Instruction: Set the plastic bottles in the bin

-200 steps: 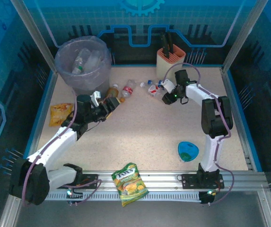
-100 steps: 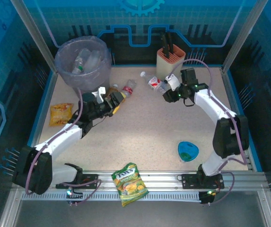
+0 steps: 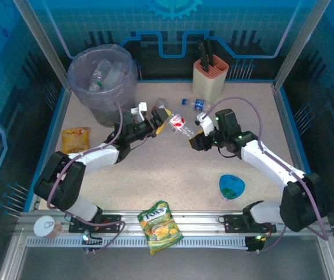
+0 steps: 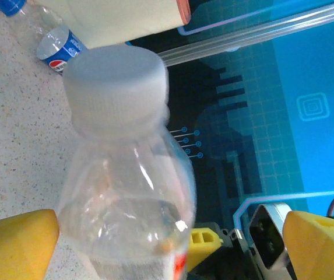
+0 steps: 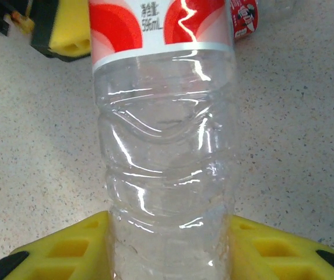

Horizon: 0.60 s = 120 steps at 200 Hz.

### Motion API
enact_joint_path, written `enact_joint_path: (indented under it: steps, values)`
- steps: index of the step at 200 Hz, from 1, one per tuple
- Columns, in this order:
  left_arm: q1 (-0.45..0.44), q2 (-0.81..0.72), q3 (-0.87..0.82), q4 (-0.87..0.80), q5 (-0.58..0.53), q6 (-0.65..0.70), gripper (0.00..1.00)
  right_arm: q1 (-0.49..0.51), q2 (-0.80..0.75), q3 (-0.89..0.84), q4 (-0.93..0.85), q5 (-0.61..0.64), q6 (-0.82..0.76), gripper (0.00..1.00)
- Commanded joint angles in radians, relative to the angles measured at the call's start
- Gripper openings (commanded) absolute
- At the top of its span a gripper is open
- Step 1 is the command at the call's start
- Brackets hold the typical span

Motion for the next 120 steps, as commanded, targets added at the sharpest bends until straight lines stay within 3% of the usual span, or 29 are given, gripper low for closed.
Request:
enact_joint_path:
  steps: [1, 40, 120]
  values:
    - [-0.040, 0.008, 0.072, -0.034, -0.032, 0.053, 0.99, 0.029, -0.058, -0.063, 0.089, -0.020, 0.066, 0.44]
    - [-0.055, 0.038, 0.085, -0.072, -0.062, 0.075, 0.97, 0.032, -0.093, -0.127, 0.146, -0.014, 0.112, 0.44]
    - [-0.059, 0.068, 0.099, -0.077, -0.065, 0.061, 0.59, 0.042, -0.105, -0.147, 0.170, -0.031, 0.142, 0.44]
